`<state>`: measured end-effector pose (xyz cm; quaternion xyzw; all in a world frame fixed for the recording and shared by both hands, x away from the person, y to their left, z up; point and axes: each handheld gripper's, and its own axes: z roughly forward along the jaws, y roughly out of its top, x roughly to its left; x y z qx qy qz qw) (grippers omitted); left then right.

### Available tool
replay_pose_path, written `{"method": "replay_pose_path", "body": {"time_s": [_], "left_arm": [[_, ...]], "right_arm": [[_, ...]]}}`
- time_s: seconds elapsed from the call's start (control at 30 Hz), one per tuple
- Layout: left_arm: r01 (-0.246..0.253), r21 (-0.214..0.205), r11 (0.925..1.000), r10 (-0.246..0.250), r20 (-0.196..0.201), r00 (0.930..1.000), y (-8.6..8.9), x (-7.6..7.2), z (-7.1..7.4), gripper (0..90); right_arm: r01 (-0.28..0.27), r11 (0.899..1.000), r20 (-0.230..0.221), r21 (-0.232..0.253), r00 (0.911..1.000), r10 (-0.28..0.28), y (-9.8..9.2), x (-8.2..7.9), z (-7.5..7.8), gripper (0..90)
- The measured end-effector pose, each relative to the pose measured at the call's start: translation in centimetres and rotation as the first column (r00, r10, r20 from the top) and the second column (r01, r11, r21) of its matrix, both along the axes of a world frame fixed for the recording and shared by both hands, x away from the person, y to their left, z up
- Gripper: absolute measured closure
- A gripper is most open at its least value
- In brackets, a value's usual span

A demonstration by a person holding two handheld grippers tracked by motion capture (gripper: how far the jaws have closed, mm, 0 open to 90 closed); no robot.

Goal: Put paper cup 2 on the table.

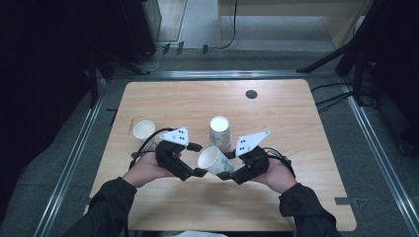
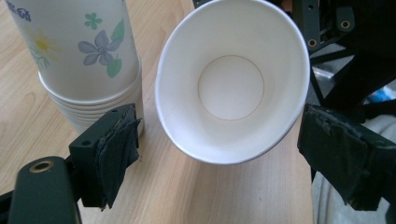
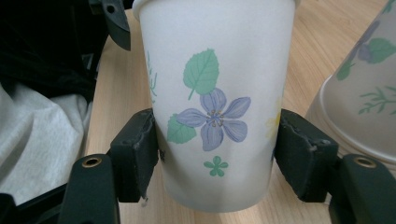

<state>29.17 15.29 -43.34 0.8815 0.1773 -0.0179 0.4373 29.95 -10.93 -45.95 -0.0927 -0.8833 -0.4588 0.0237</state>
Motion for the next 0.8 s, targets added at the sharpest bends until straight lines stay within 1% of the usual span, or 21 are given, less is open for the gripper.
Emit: {"method": "replay_pose_path", "body": {"time_s": [0.1,0.17,0.2,0.3,0.33,0.37,0.43,0.53,0.63,0.73,0.8], "left_arm": [[-0.010,-0.010,0.9999,0.010,0.005,0.9999,-0.1,0.0,0.0,12.9],[-0.018,-0.028,0.9995,0.018,0.008,0.9998,-0.2,0.0,0.0,12.9],[-0.020,-0.039,0.9990,0.019,-0.004,0.9998,-0.2,0.1,0.1,13.1],[-0.025,-0.057,0.9981,0.025,-0.010,0.9996,-0.6,0.0,0.0,13.2],[-0.026,-0.059,0.9979,0.026,-0.009,0.9996,-0.7,-0.1,0.0,13.2],[-0.025,-0.055,0.9982,0.025,-0.001,0.9997,-0.9,-0.2,0.0,13.2],[-0.020,-0.055,0.9983,0.020,0.000,0.9998,-1.1,-0.3,-0.1,13.3],[-0.025,-0.055,0.9981,0.026,0.007,0.9996,-1.4,-0.5,-0.1,13.4],[-0.035,-0.058,0.9977,0.035,0.001,0.9994,-1.5,-0.4,-0.1,13.6],[-0.038,-0.080,0.9961,0.037,-0.011,0.9993,-1.6,-0.4,-0.2,14.1],[-0.042,-0.094,0.9947,0.041,-0.007,0.9991,-1.6,-0.6,-0.1,14.7]], "right_arm": [[0.002,1.000,0.000,0.015,1.0000,-0.002,-0.2,0.0,0.2,34.6],[0.003,1.000,-0.005,0.018,1.0000,-0.003,-0.2,-0.1,0.2,34.5],[0.002,1.000,-0.005,0.017,1.0000,-0.002,-0.2,-0.1,0.2,34.5],[0.002,1.000,-0.007,0.030,1.0000,-0.001,-0.2,-0.1,0.3,34.5],[0.001,0.999,-0.005,0.033,1.0000,0.000,-0.2,-0.1,0.4,34.5],[-0.001,0.999,-0.005,0.036,1.0000,0.001,-0.2,-0.1,0.4,34.4],[-0.001,0.999,-0.005,0.037,1.0000,0.001,-0.2,-0.1,0.4,34.5],[-0.004,0.999,-0.010,0.036,0.9999,0.004,-0.1,-0.1,0.4,34.5],[-0.013,0.999,-0.012,0.039,0.9998,0.013,0.0,-0.2,0.4,34.4],[-0.020,0.999,-0.013,0.039,0.9997,0.021,0.2,-0.2,0.3,34.5],[-0.022,0.999,-0.014,0.041,0.9996,0.023,0.4,-0.2,0.3,34.5]]}}
